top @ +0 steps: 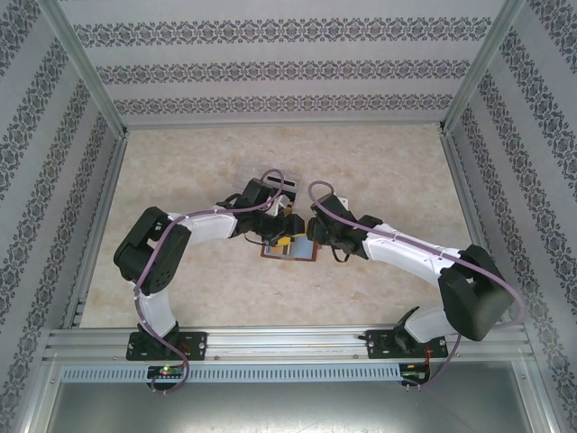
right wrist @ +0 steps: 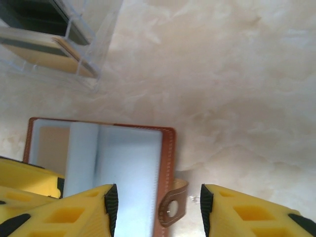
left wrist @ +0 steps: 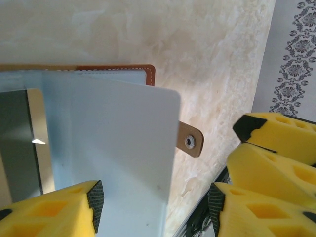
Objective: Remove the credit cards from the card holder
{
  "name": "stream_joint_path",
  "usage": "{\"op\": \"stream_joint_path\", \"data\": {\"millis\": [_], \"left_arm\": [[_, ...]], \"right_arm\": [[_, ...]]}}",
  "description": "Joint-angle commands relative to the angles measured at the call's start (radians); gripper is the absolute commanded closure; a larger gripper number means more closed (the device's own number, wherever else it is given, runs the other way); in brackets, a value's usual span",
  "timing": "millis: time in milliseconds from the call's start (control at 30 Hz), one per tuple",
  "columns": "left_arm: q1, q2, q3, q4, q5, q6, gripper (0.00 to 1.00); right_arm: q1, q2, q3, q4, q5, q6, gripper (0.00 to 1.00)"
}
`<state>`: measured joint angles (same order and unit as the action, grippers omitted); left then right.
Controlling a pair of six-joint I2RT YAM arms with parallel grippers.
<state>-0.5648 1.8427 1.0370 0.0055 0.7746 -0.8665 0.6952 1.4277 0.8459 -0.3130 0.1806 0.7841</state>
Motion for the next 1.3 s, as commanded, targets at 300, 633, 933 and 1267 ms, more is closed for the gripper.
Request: {"op": "stream_joint_path", "data": {"millis": [300,633,933,1267], "left_arm": [[-0.027,0.032,0.020,0.018,-0.018,-0.027,0.39],[-0.006,-0.048,-0.003,-0.077,-0.080,0.045,0.64],[-0.005,0.001,0.001,-0.056,-0.064,0.016,0.81],[0.085,-0.148,-0.036,-0.273,-0.258,0.088,0.78]], "right_arm": [[0.003,-0.043,0.005,0.081,0.009,0.017,0.51],[0.038,0.014,0.061,0.143,-0.047,-0.036,0.61],[0.038,0.069,0.080,0.143,-0.086,0.004,0.80],[0.019,0.210,0.126,0.187,-0.261,0.066,0.78]]}}
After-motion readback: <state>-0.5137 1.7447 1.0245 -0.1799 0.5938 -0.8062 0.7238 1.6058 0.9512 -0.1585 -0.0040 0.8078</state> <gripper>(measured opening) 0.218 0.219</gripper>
